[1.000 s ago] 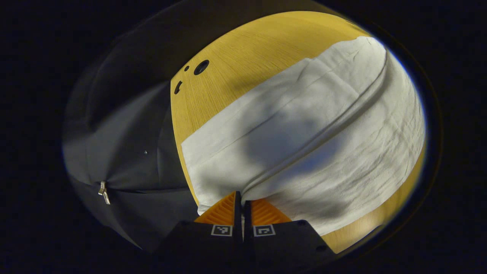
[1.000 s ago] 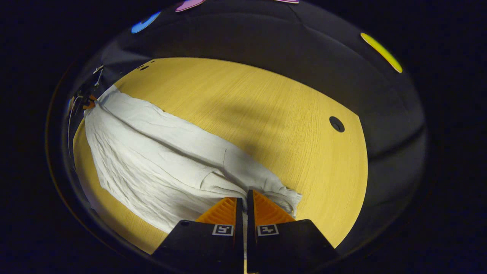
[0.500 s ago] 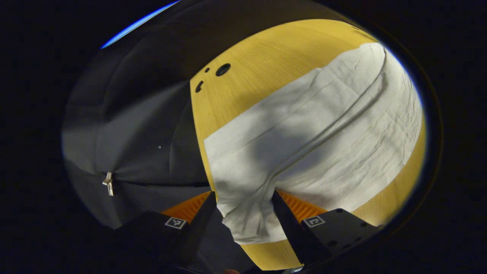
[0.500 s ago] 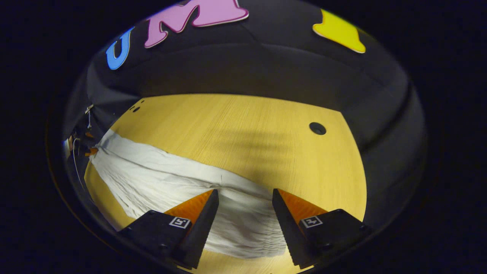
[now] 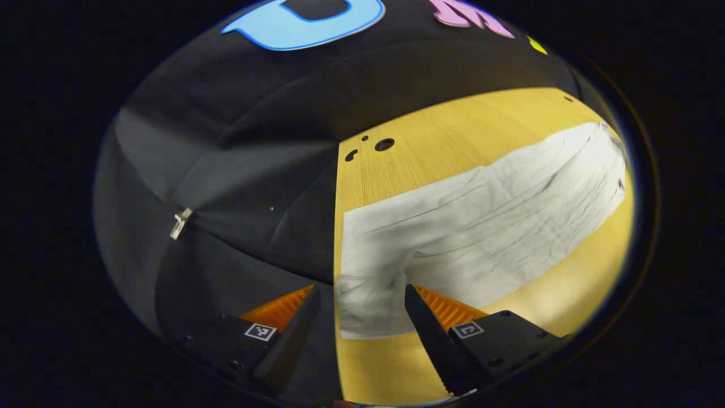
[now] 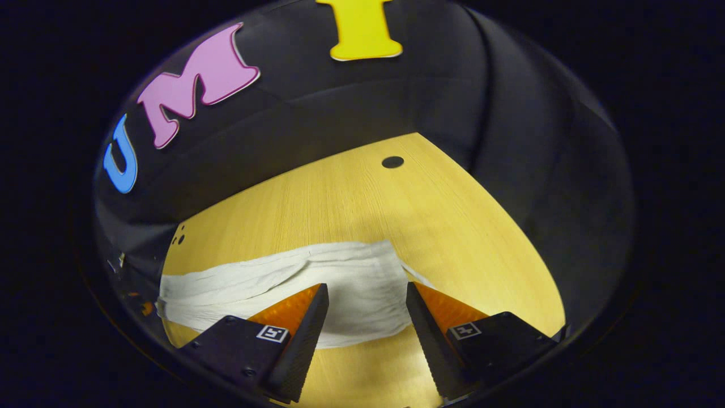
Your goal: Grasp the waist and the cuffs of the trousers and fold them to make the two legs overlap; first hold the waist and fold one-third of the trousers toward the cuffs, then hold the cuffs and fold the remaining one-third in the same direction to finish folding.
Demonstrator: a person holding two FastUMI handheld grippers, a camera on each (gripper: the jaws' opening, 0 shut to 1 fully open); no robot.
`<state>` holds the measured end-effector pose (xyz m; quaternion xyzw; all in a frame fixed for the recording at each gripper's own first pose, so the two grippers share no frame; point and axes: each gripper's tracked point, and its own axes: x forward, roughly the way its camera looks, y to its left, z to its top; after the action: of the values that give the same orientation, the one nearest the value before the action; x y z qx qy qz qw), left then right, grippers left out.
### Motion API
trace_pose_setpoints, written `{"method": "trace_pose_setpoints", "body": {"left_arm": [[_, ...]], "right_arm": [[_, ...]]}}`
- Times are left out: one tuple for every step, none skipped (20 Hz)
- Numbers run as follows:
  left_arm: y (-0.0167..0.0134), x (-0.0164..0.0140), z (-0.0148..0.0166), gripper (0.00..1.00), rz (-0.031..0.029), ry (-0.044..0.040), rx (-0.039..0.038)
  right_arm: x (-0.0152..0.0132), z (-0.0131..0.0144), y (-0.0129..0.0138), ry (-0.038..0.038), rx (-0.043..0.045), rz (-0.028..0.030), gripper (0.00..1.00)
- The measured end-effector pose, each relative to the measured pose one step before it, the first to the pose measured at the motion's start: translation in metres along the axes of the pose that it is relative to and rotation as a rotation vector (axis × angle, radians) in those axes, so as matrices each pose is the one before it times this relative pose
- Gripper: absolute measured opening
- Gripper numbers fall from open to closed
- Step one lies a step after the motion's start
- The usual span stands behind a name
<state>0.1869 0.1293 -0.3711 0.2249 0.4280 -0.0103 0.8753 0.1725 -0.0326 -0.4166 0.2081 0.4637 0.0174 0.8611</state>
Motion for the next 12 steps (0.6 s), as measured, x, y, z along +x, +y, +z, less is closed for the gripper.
{"method": "trace_pose_setpoints", "body": {"left_arm": [[-0.00510,-0.00761,-0.00246,0.96,-0.00666,-0.01192,-0.04987],[-0.00146,-0.00699,-0.00211,0.96,-0.00569,-0.00837,-0.04583],[-0.00096,-0.00609,-0.00176,0.96,0.00171,-0.00839,-0.04348],[-0.00258,-0.00637,-0.00203,0.96,0.00186,-0.01115,-0.04619],[-0.00092,-0.00230,-0.00080,0.96,0.00014,-0.00818,-0.04085],[-0.00250,0.00085,-0.00241,0.96,-0.00335,-0.00778,-0.05096],[-0.00497,-0.00162,-0.00195,0.96,-0.00964,-0.00806,-0.06059],[-0.00916,-0.00803,-0.00113,0.97,-0.01711,-0.00501,-0.06392],[-0.00452,-0.00151,-0.00068,0.96,-0.01092,-0.00118,-0.06427],[-0.00278,0.00315,-0.00366,0.96,-0.00746,0.00463,-0.05755],[-0.00539,-0.00128,-0.00405,0.96,-0.00781,0.00990,-0.05049],[-0.00116,-0.00139,-0.00193,0.96,0.00365,0.00540,-0.02870]], "right_arm": [[-0.00332,-0.01582,-0.00390,0.02079,0.04863,-0.00962,0.87],[-0.00096,-0.01112,-0.00364,0.01356,0.04350,-0.00247,0.87],[0.00505,-0.00930,-0.00438,0.00897,0.05166,0.00149,0.87],[0.00578,-0.00580,-0.00223,-0.00210,0.04563,0.00242,0.87],[0.00360,-0.00650,-0.00433,0.00124,0.03850,-0.00888,0.87],[0.00171,-0.00039,-0.00298,0.00123,0.04373,-0.00263,0.87],[0.00184,0.00009,-0.00219,0.00384,0.04064,-0.00070,0.87],[0.00325,0.00149,-0.00264,0.00255,0.03526,-0.00807,0.87],[0.00560,0.00029,-0.00473,0.00470,0.02425,-0.01757,0.87],[0.00569,0.00050,-0.00760,0.00387,0.01279,-0.02939,0.87],[0.00426,-0.00115,-0.00750,0.00125,0.01345,-0.03884,0.87],[0.00590,-0.00176,-0.00341,0.00952,0.02064,-0.02598,0.87]]}}
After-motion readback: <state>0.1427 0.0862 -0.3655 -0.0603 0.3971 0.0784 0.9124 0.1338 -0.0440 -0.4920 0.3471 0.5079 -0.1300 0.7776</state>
